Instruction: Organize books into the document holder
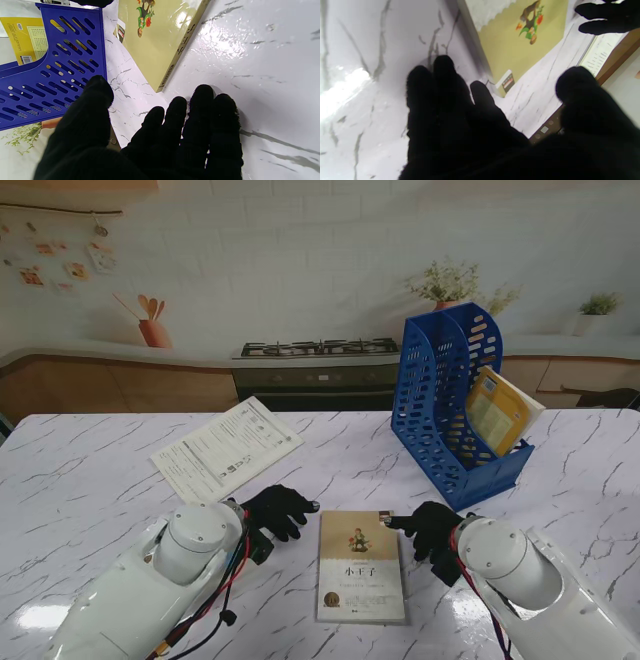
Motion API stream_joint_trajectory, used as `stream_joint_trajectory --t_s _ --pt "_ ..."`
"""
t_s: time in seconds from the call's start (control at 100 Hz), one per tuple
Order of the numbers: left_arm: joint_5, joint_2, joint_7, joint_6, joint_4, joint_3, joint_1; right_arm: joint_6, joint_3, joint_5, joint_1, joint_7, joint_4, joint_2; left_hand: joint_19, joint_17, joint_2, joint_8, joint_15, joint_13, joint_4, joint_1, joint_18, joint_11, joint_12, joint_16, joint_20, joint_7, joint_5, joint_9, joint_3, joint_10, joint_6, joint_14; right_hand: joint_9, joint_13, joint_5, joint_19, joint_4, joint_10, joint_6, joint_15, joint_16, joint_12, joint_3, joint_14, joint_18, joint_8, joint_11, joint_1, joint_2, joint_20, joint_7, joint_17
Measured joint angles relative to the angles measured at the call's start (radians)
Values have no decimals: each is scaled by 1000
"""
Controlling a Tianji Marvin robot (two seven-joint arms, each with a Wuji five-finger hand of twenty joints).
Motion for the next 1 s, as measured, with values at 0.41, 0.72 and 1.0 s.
stream_joint_trajectory --t_s 0.41,0.72,1.0 --pt "-79 -6 -43 50 34 32 -42 50 -41 110 70 -9 62 -17 2 30 0 -39 23 0 0 16 -3 47 -2 -39 -28 -102 -21 -50 58 8 40 -3 -59 -2 -62 -60 0 7 34 51 7 66 48 0 0 -30 139 1 0 -65 -36 0" --pt "-93 -21 -32 97 46 56 -64 23 -45 126 72 -18 75 -23 -2 154 0 -74 21 41 0 16 -12 117 16 -76 -116 -226 -20 -52 124 16 72 -21 -60 -1 -63 -76 0 7 56 55 19 70 85 -3 0 -36 144 1 0 -83 -46 -11" --pt "-186 -22 -64 110 86 41 -82 -1 -62 159 91 -30 99 -23 -3 184 0 -59 -6 58 0 16 -23 133 21 -78 -138 -311 20 -43 155 94 83 -24 -60 0 -65 -93 0 25 101 67 23 80 89 5 1 -10 150 1 0 -94 -5 -29"
